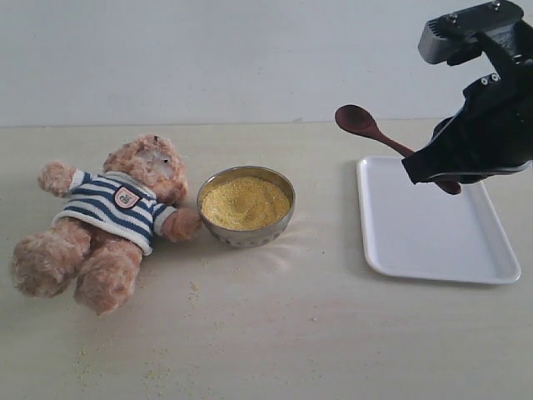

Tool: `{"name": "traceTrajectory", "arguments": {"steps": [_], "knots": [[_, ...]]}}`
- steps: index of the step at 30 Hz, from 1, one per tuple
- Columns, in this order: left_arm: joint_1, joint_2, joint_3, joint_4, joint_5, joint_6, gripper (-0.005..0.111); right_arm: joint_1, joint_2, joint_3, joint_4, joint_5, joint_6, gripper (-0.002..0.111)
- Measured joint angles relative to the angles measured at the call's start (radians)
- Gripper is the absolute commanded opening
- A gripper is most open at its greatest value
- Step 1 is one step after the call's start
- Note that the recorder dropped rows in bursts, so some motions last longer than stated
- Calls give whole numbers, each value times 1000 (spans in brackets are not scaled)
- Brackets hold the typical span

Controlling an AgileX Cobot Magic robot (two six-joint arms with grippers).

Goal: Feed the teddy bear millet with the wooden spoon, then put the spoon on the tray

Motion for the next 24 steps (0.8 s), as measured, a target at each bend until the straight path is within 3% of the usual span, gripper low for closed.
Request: {"name": "traceTrajectory", "arguments": {"steps": [14, 24], "knots": [[0, 1, 158, 0, 10, 0, 5, 0, 0, 0, 0, -4, -2, 0], [0, 1, 189, 35, 7, 2, 5, 0, 0, 0, 0, 0, -2, 0]]}}
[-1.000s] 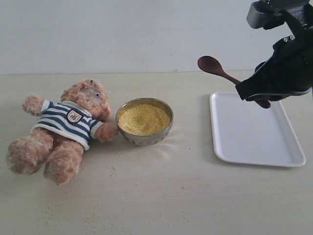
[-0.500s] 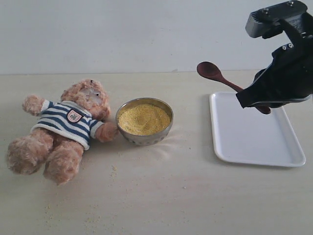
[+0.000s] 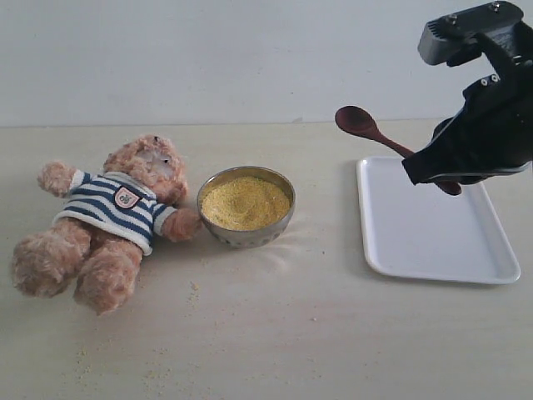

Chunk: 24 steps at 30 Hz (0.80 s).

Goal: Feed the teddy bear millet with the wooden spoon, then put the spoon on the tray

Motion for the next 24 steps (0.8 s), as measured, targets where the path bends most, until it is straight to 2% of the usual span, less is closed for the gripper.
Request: {"name": "traceTrajectory", "arguments": {"steps": [11, 18, 24], "knots": [[0, 0, 11, 12, -41, 6, 5, 0, 2, 0, -26, -22, 57, 0], [0, 0, 11, -5, -71, 6, 5, -2, 71, 0, -271, -93, 321, 0], [0, 0, 11, -5, -77, 6, 5, -2, 170, 0, -369, -155, 393, 0]]}}
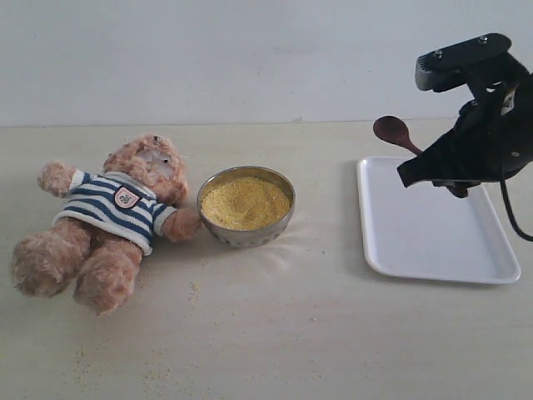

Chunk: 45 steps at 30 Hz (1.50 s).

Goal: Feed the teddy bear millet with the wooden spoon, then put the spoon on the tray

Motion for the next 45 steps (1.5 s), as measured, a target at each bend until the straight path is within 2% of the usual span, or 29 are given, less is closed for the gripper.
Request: {"name": "traceTrajectory", "arguments": {"steps": [6, 9, 17, 45], "knots": [[0, 0, 0, 0, 0, 0, 5, -4, 84, 0, -12, -147, 8, 0], [0, 0, 0, 0, 0, 0, 5, -40, 123, 0, -12, -208, 19, 0], [0, 0, 0, 0, 0, 0, 5, -172, 212, 0, 36, -190, 46, 0], [0, 0, 0, 0, 0, 0, 5, -172, 383, 0, 52, -307, 0, 0]]}}
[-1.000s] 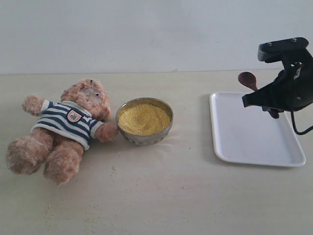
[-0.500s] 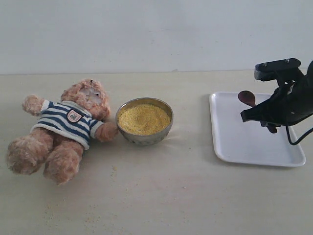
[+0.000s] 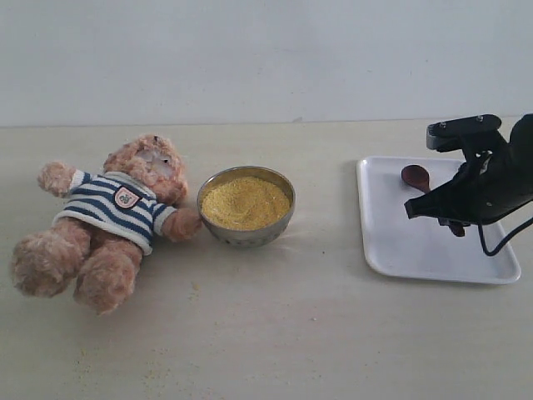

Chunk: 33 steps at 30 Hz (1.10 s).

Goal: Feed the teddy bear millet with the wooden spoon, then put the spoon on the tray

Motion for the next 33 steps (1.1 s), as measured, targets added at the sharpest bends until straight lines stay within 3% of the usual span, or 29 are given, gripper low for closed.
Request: {"name": "traceTrajectory", "arguments": {"steps": [25, 33], "knots": [[0, 0, 0, 0, 0, 0, 5, 0, 58, 0, 11, -46, -25, 0], [0, 0, 0, 0, 0, 0, 5, 0, 58, 0, 13, -49, -25, 17]]}}
